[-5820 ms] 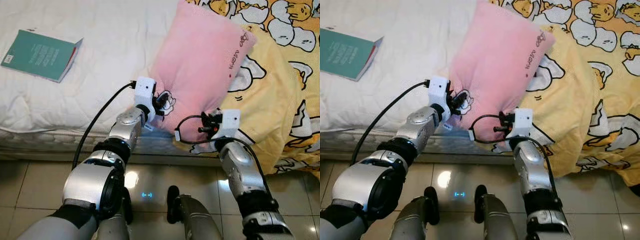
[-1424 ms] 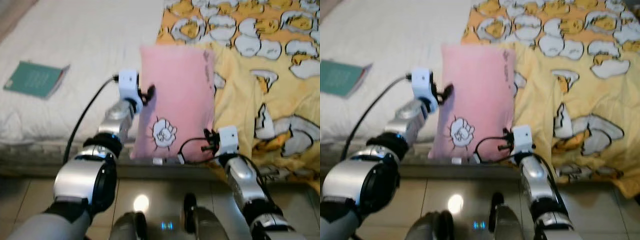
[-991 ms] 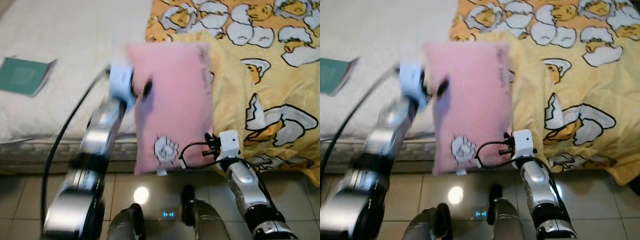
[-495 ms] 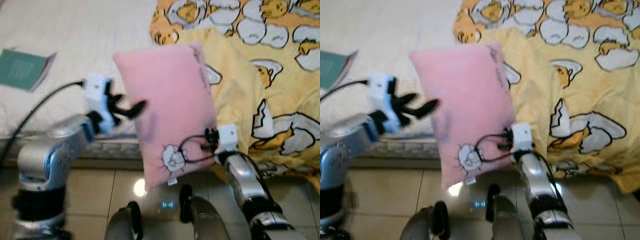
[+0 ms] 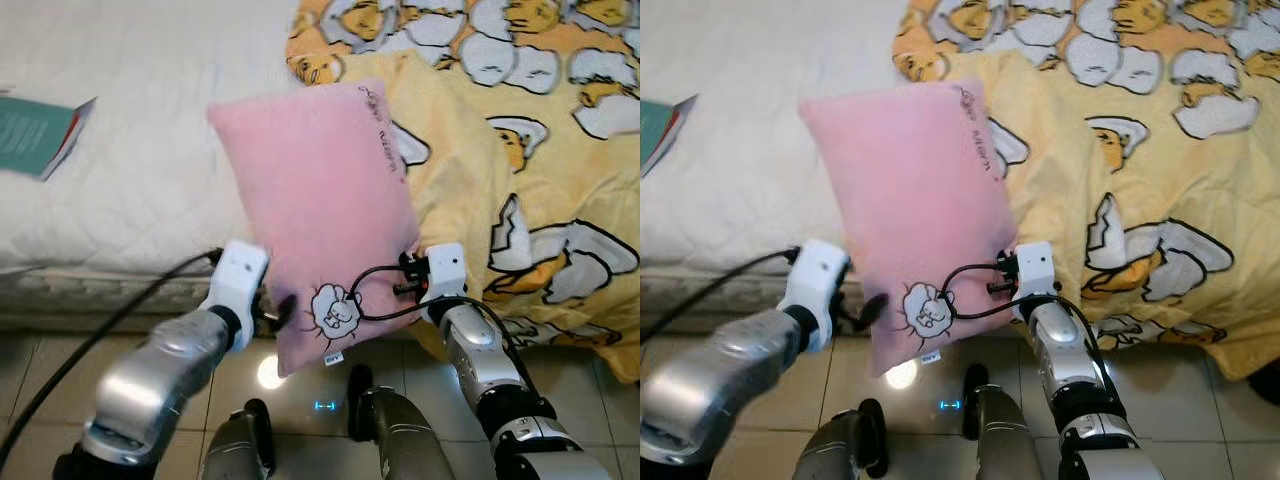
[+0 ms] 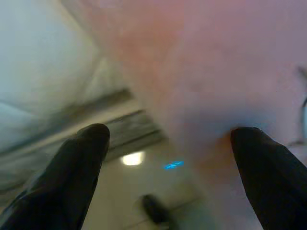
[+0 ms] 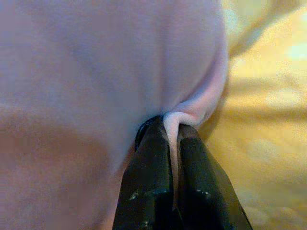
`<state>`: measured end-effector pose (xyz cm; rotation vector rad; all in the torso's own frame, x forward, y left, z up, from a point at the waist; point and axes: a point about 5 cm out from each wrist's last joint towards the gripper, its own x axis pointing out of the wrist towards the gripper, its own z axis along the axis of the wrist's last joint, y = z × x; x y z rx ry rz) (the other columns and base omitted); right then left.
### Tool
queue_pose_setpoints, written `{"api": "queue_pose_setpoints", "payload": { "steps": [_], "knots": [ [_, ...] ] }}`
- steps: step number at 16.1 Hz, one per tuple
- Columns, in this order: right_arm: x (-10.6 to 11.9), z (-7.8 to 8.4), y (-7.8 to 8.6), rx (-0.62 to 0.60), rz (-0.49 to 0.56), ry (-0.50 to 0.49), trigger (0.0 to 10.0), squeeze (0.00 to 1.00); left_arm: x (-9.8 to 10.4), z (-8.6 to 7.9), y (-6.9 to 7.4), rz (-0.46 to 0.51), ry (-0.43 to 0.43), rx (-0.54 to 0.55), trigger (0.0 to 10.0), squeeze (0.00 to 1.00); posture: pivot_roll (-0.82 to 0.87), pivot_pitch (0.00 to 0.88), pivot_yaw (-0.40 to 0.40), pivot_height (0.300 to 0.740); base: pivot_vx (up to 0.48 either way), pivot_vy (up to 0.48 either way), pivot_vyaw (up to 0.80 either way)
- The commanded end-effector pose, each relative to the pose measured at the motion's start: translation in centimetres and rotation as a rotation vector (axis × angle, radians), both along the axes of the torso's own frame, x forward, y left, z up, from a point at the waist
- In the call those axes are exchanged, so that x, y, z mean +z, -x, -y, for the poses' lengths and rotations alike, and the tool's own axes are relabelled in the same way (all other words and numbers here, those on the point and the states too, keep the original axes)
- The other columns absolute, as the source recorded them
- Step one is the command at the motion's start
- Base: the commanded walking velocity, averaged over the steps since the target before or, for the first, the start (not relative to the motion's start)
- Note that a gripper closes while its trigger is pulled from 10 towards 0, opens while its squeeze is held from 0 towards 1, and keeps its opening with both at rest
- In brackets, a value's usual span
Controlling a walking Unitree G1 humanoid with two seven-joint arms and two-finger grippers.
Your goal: Clean up the room
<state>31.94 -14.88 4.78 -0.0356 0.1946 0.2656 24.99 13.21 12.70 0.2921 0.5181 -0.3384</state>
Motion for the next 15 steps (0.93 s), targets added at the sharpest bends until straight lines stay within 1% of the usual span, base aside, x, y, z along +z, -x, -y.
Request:
{"api": "queue_pose_setpoints", "payload": {
  "steps": [1,2,3,4,5,6,7,8,10,11,12,13,15],
  "knots": [
    [-1.0,-0.3,0.6,0.005,-0.048,-0.001,0.0,0.00,0.4,0.6,0.2,0.041,-0.058,-0.014,10.0,0.00,-0.07,0.330,-0.003,0.740,0.000,0.000,0.00],
    [-1.0,-0.4,0.6,0.010,-0.050,0.003,0.0,0.00,0.8,0.4,0.3,0.052,-0.095,-0.007,10.0,0.00,-0.07,0.332,-0.004,0.740,0.000,0.000,0.00],
    [-1.0,-0.5,0.6,0.011,-0.051,0.003,0.0,0.00,0.7,0.1,0.1,0.063,-0.086,0.020,10.0,0.00,-0.06,0.332,-0.002,0.740,0.000,0.000,0.00],
    [-1.0,-0.5,0.6,0.011,-0.050,0.003,0.0,0.00,0.8,0.1,0.0,0.061,-0.027,0.058,10.0,0.00,-0.06,0.331,-0.001,0.740,0.000,0.000,0.00],
    [-1.0,-0.6,0.5,0.011,-0.050,0.002,0.0,0.00,0.9,0.6,-0.3,0.056,0.153,0.149,10.0,0.00,-0.06,0.330,-0.001,0.740,0.000,0.000,0.00],
    [-1.0,-0.6,0.5,0.012,-0.050,0.001,0.0,0.00,0.5,0.6,-0.5,0.034,0.221,0.208,10.0,0.00,-0.06,0.325,-0.001,0.740,0.000,0.000,0.00],
    [-1.0,-0.8,0.5,0.015,-0.051,0.000,0.0,0.00,-0.6,0.1,-0.7,0.031,0.205,0.272,10.0,0.00,-0.06,0.319,-0.002,0.740,0.000,0.000,0.00],
    [-1.0,-1.0,0.5,0.018,-0.050,-0.002,0.0,0.00,-1.7,-0.2,-1.1,0.033,0.171,0.318,10.0,0.00,-0.06,0.313,-0.003,0.740,0.000,0.000,0.00],
    [-1.0,-1.2,0.4,0.023,-0.049,-0.003,0.0,0.00,-3.3,0.3,-1.9,0.028,0.164,0.379,10.0,0.00,-0.06,0.310,-0.007,0.740,0.000,0.000,0.00],
    [-1.0,-1.4,0.4,0.027,-0.048,-0.004,0.0,0.00,-4.3,0.7,-2.5,0.036,0.129,0.400,10.0,0.00,-0.06,0.308,-0.009,0.740,0.000,0.000,0.00],
    [-0.9,-1.5,0.3,0.029,-0.047,-0.004,0.0,0.00,-4.7,1.0,-2.8,0.032,0.126,0.401,10.0,0.00,-0.07,0.308,-0.011,0.740,0.000,0.000,0.00],
    [-0.7,-1.7,0.2,0.032,-0.043,-0.005,0.0,0.00,-5.2,1.4,-3.6,0.035,0.199,0.438,10.0,0.00,-0.07,0.310,-0.008,0.740,0.000,0.000,0.00],
    [-0.7,-1.7,0.1,0.031,-0.040,-0.007,0.0,0.00,-4.8,1.9,-4.4,0.042,0.334,0.470,10.0,0.00,-0.07,0.312,-0.007,0.740,0.000,0.000,0.00]
  ]
}}
